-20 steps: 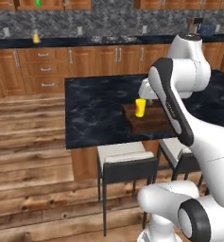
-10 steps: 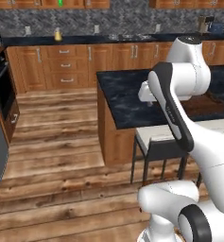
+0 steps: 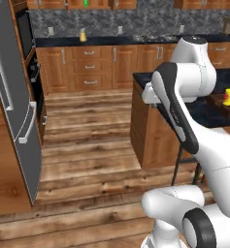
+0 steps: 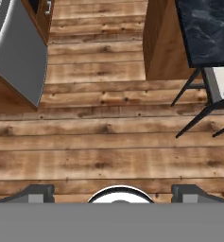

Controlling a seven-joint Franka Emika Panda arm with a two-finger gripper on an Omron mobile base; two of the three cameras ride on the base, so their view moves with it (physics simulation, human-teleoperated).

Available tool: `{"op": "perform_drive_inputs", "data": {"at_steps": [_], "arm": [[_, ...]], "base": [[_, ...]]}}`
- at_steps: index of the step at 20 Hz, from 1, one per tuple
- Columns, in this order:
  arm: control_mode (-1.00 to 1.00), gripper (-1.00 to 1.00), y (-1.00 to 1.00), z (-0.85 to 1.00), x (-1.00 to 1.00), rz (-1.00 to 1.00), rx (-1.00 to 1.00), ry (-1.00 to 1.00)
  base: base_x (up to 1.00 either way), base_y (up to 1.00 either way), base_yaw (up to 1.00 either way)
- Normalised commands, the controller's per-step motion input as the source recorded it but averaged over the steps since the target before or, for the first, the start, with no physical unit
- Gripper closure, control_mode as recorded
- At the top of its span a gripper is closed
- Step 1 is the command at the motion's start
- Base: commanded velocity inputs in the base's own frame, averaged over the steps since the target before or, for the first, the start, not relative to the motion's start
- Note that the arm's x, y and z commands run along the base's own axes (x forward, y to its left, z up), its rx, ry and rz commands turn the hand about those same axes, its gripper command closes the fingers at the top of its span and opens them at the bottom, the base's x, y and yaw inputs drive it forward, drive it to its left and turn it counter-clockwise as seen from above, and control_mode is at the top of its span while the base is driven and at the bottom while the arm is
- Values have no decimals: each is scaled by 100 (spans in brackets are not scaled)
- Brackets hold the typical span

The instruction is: There is a tray on the dining counter. Grab the cup, mug, and pitcher and place them on the tray. The pitcher may be placed next to the tray if it cannot fit the tray.

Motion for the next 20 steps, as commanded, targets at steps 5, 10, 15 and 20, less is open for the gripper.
{"op": "perform_drive_inputs", "data": {"at_steps": [5,10,15,20], "arm": [[100,-100,0,0,0,0,0,0],[100,-100,0,0,0,0,0,0],[100,-100,0,0,0,0,0,0],[100,-100,0,0,0,0,0,0]], "base": [[99,42,-4],[100,19,-3],[100,0,-4],[100,16,-3]]}}
